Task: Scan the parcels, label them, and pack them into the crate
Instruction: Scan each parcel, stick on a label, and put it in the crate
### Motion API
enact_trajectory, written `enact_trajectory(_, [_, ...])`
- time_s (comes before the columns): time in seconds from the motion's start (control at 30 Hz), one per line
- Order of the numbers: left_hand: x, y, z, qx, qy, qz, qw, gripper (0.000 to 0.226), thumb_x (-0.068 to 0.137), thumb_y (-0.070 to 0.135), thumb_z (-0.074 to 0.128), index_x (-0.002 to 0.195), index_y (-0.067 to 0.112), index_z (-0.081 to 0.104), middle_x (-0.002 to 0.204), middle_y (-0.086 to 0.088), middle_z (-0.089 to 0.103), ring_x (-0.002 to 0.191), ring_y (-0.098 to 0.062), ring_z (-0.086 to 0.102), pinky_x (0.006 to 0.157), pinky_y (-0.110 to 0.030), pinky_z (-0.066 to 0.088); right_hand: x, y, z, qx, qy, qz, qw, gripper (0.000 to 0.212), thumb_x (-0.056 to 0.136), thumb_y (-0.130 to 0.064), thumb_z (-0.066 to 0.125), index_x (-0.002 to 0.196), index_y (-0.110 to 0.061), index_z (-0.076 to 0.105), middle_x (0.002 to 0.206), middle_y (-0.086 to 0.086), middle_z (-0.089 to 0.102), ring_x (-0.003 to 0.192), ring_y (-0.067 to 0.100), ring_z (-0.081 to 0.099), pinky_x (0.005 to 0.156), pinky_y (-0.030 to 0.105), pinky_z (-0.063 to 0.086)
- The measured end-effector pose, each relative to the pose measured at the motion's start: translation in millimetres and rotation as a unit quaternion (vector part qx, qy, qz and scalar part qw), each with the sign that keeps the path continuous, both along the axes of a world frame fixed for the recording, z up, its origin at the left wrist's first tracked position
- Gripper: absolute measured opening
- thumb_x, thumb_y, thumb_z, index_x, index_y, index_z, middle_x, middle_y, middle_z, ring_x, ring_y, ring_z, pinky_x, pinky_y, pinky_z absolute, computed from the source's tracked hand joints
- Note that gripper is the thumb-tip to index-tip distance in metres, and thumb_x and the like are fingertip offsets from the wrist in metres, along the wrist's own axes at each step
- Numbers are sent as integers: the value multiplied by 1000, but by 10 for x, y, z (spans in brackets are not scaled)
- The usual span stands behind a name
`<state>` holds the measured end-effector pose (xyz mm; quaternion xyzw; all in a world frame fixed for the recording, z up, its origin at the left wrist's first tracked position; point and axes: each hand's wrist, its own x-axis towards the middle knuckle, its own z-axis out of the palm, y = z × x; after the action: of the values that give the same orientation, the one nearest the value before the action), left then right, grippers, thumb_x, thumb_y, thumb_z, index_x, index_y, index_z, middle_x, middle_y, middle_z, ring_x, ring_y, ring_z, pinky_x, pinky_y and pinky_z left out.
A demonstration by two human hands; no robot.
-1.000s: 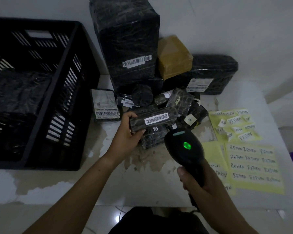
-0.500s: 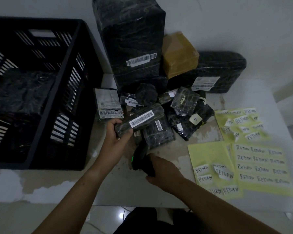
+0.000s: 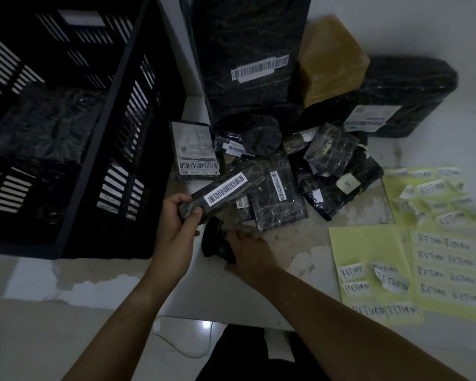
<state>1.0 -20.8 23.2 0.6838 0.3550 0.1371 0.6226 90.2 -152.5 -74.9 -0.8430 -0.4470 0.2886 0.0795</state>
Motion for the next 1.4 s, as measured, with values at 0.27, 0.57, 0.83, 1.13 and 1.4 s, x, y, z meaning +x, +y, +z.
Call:
enact_trajectory(0.27, [-85,-215,-58,7,21,-26,999,15,106,19,48,115,31,46,115,12,59,93,7,61,78,-17,52,-134,-278,-41,10,1,-13,1000,97,74,-42,79,151,-22,22,144,6,39,124,30,45,97,42,41])
enact_trajectory(0.57, [-220,-553,-222,-2,48,-38,998,17,106,15,47,112,30,45,113,8,55,94,-1,59,84,-29,50,-183,-978,52,40,8,-45,998,101,77,-38,76,155,-22,15,151,3,29,125,29,41,97,39,39])
enact_trajectory(0.83, [-207,-971,-202,-3,79,-53,995,15,105,15,47,114,27,45,116,9,57,91,7,60,78,-17,48,220,-1968,252,127,-49,-119,983,66,83,-45,62,142,-22,41,137,0,49,114,23,53,89,37,48])
enact_trajectory(1.13, [48,-1579,-151,-56,87,-42,994,14,104,31,50,118,33,46,113,12,60,103,-11,62,87,-28,48,1122,-2997,220,35,-80,-282,956,47,87,-30,70,129,-14,58,127,9,62,111,32,59,92,43,50])
enact_trajectory(1.4, [162,-1949,-56,-54,81,-24,995,13,104,30,51,115,38,47,116,14,62,102,-3,63,79,-12,48,1233,-3089,102,93,-74,-265,957,29,82,-18,73,107,-11,61,103,7,64,90,27,63,71,34,51])
